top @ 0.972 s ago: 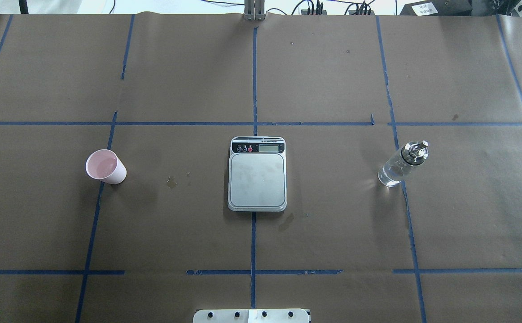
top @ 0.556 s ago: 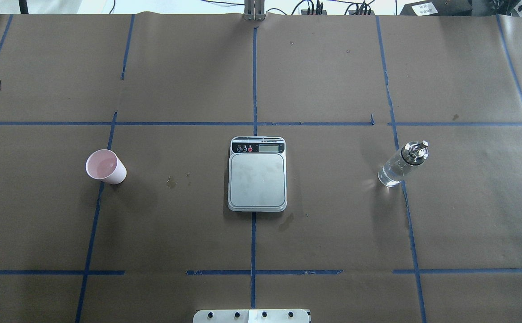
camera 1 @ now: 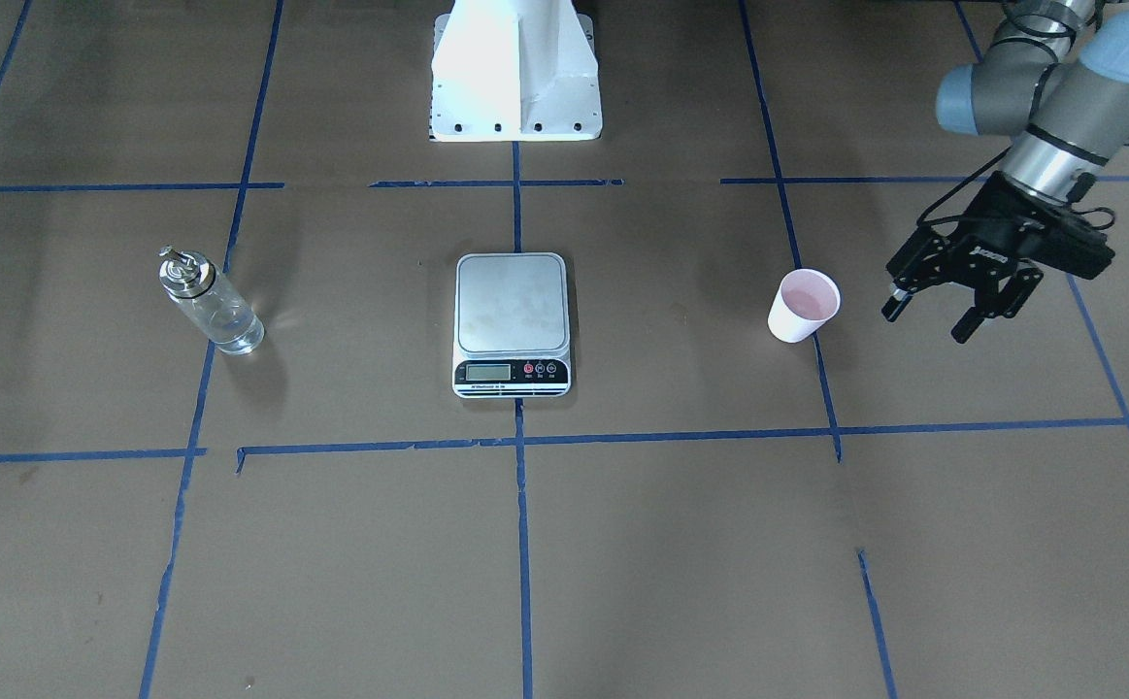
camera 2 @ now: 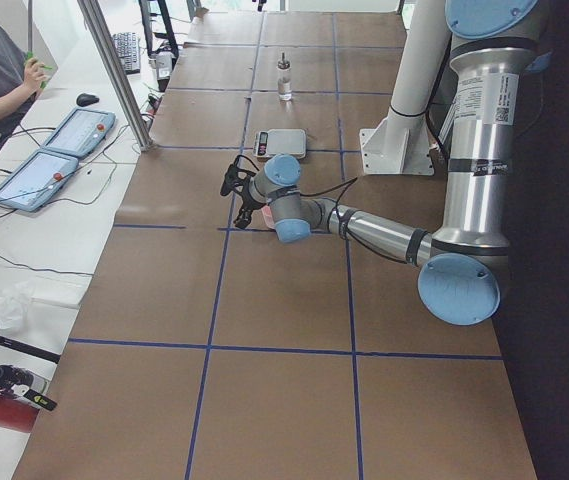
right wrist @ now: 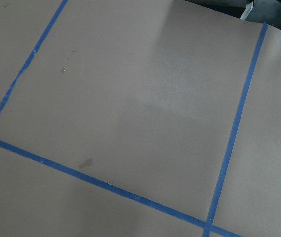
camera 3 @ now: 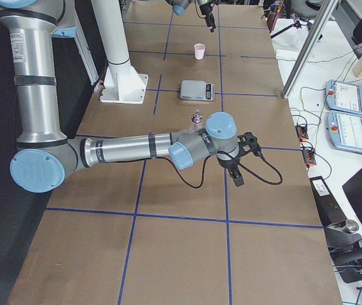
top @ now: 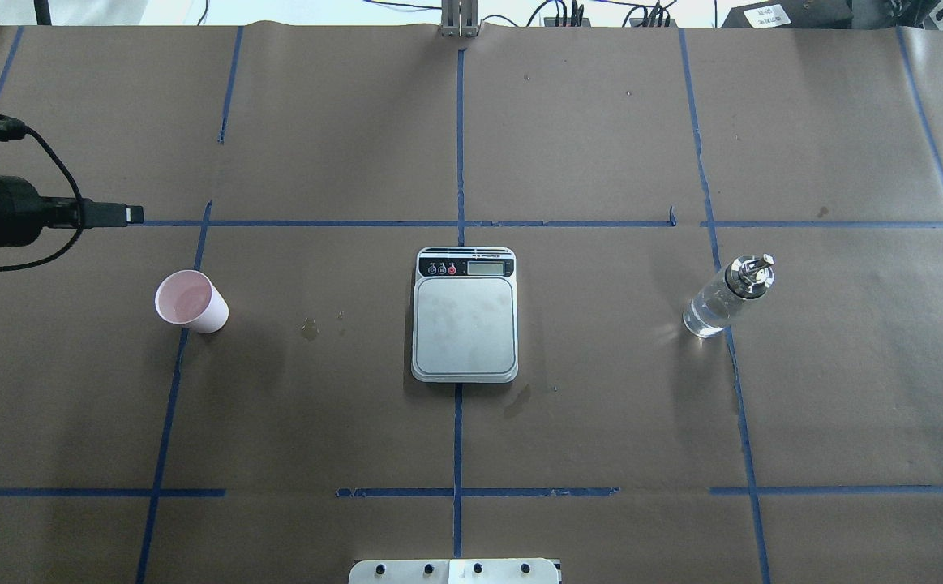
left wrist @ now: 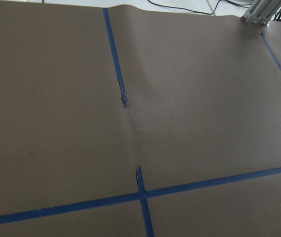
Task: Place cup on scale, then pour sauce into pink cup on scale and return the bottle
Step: 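Reach the left gripper toward the pink paper cup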
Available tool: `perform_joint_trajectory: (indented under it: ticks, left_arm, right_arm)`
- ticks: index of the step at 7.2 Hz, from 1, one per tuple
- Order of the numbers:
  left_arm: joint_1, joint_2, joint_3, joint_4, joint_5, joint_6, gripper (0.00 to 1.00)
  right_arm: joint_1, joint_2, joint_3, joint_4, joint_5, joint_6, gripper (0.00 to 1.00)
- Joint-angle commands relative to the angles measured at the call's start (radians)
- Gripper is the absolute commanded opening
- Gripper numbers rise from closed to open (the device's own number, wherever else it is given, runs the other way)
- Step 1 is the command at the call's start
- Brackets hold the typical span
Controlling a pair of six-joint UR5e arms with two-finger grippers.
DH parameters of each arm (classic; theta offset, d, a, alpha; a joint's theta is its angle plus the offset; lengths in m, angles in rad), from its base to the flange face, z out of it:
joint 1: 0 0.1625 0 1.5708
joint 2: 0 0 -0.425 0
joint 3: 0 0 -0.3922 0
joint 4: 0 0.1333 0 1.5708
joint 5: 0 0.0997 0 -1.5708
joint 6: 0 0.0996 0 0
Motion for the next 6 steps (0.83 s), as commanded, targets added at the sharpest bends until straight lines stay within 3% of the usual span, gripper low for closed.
perform_joint_trajectory:
  ticks: [1, 3, 4, 6]
  left_arm:
    - [0.082, -0.006, -0.041, 0.168, 0.108, -0.021, 1.0]
    - [0.102, 0.0, -0.053, 0.191, 0.114, -0.021, 0.96]
    - [0.111, 0.004, -0.06, 0.191, 0.112, -0.023, 0.81]
    - [0.129, 0.004, -0.06, 0.191, 0.112, -0.021, 0.8]
  right_arm:
    - [0.0, 0.001, -0.002, 0.0, -0.002, 0.002, 1.0]
    - [0.0, 0.001, -0.003, 0.0, -0.002, 0.002, 1.0]
    - [0.0, -0.001, -0.003, 0.0, -0.002, 0.002, 1.0]
    - [0.0, -0.001, -0.003, 0.0, -0.002, 0.002, 1.0]
